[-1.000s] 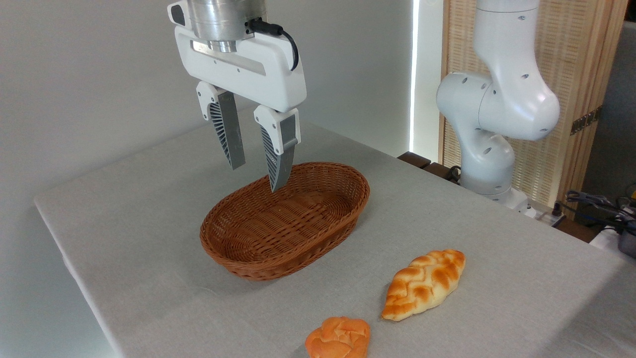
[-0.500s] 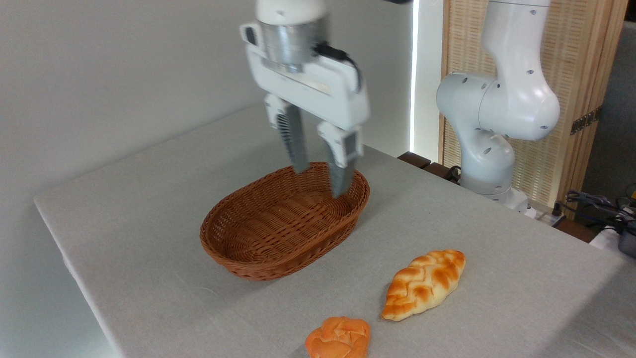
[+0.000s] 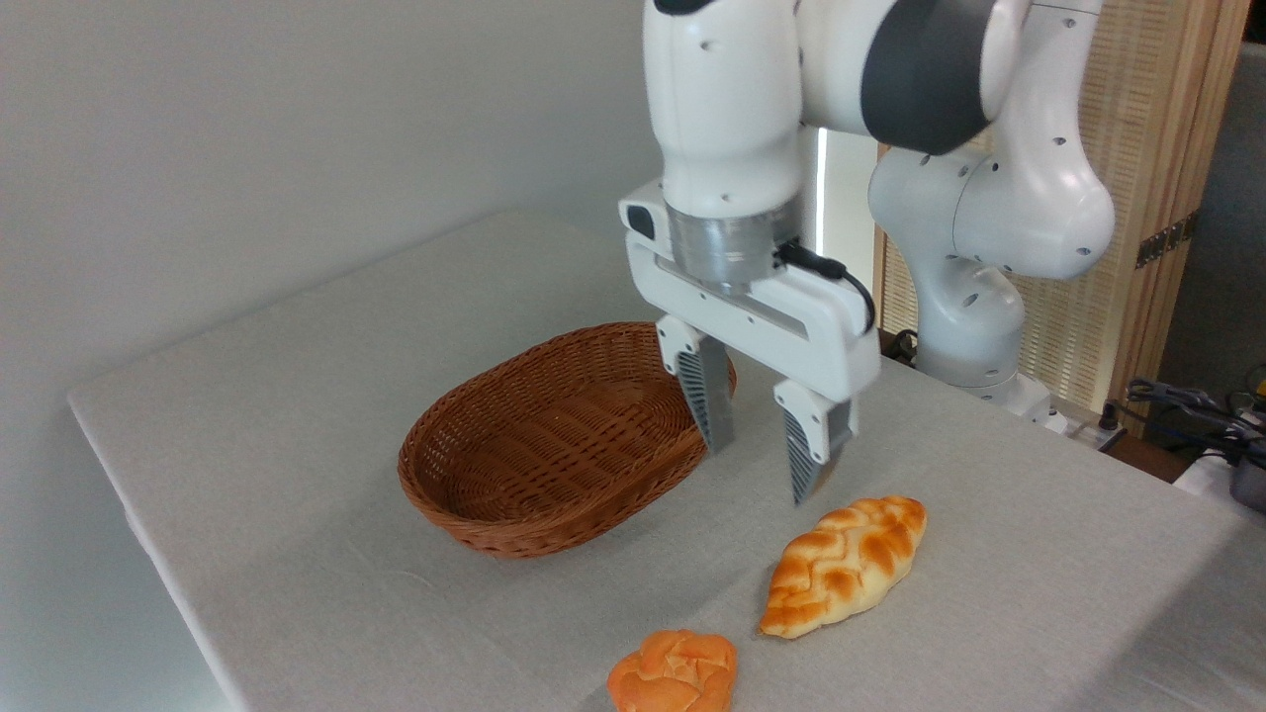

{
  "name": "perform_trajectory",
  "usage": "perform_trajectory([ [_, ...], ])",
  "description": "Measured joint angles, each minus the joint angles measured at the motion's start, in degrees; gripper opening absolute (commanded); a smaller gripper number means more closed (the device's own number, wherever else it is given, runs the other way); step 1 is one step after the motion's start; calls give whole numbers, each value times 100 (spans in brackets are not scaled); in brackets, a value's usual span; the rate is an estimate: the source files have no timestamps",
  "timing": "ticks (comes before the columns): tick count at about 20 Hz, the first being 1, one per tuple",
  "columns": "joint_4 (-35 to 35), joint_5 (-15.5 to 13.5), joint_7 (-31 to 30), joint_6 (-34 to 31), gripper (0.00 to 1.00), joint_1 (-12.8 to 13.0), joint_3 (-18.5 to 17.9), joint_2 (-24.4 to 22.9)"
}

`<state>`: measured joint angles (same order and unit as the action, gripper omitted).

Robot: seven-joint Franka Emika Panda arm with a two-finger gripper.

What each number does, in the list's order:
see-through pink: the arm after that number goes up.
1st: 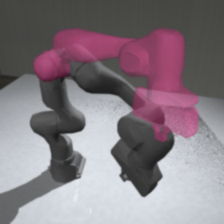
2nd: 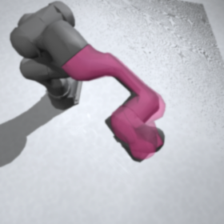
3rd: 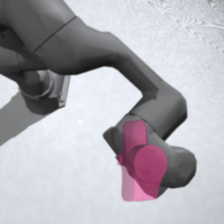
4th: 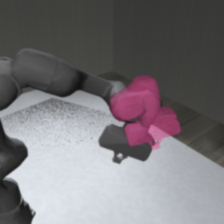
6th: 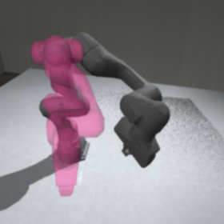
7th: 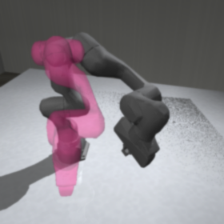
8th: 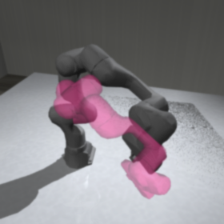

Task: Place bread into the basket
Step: 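Lower the gripper onto the braided loaf and close on it, then lift the braided loaf and carry it over the wicker basket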

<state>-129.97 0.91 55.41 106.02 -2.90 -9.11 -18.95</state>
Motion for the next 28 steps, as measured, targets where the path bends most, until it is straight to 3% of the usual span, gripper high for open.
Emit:
perform_trajectory([
  [4, -221, 350, 328, 188, 100, -1, -286, 77],
  [8, -336, 812, 345, 412, 100, 7, -325, 285],
  [12, -501, 879, 358, 638, 100, 20, -324, 492],
  [13, -540, 882, 379, 682, 93, 20, -325, 520],
  [15, -573, 892, 404, 721, 60, 20, -325, 545],
  [17, -577, 896, 549, 724, 49, 19, -325, 545],
  [18, -577, 896, 678, 724, 38, 19, -330, 545],
  [28, -580, 897, 1073, 724, 36, 20, -473, 545],
])
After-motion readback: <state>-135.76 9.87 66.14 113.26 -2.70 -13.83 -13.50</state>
